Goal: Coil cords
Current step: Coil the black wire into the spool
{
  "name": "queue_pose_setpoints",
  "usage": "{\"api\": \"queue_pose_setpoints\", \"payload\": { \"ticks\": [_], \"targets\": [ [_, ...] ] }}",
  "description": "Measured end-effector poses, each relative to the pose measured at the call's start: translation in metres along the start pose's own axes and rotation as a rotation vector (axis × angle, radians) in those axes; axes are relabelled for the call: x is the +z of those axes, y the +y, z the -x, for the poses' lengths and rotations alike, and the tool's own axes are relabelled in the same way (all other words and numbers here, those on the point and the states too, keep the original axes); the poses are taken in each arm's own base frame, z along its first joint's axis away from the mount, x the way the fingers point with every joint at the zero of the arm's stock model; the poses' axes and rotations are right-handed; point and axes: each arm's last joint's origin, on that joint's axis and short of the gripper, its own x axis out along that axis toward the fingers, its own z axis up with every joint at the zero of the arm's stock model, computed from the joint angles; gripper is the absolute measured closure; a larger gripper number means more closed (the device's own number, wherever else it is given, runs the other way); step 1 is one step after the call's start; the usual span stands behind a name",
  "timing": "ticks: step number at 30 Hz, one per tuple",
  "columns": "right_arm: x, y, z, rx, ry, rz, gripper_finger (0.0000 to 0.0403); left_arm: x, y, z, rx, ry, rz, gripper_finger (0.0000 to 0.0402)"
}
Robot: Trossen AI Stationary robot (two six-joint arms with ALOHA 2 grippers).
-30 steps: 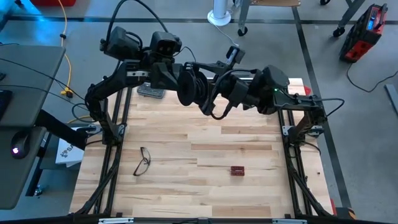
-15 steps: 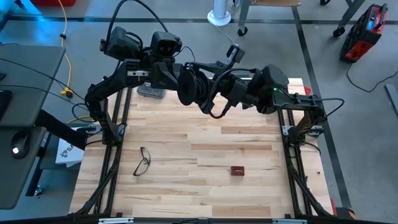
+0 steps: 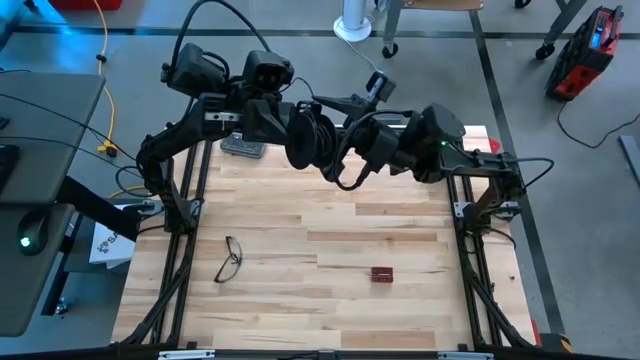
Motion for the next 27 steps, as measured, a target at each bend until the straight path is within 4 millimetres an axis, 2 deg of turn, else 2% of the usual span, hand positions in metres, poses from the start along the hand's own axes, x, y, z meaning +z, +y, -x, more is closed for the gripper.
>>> {"api": "queue_pose_setpoints", "payload": {
  "ticks": [11,20,27],
  "targets": [
    [-0.0018,0.0008,-0.0002,0.015,0.008,-0.046,0.0338,0.0002,0.0,0.0,0.002,-0.007,0.051,0.0401],
    [-0.0061,-0.0029,-0.001,0.019,-0.003,-0.082,0.0343,0.0006,-0.0001,0.0001,0.005,-0.015,0.073,0.0401],
    [-0.0097,-0.0059,-0.0017,0.021,-0.013,-0.117,0.0392,0.0005,-0.0003,0.0002,0.004,-0.014,0.083,0.0401]
  ]
}}
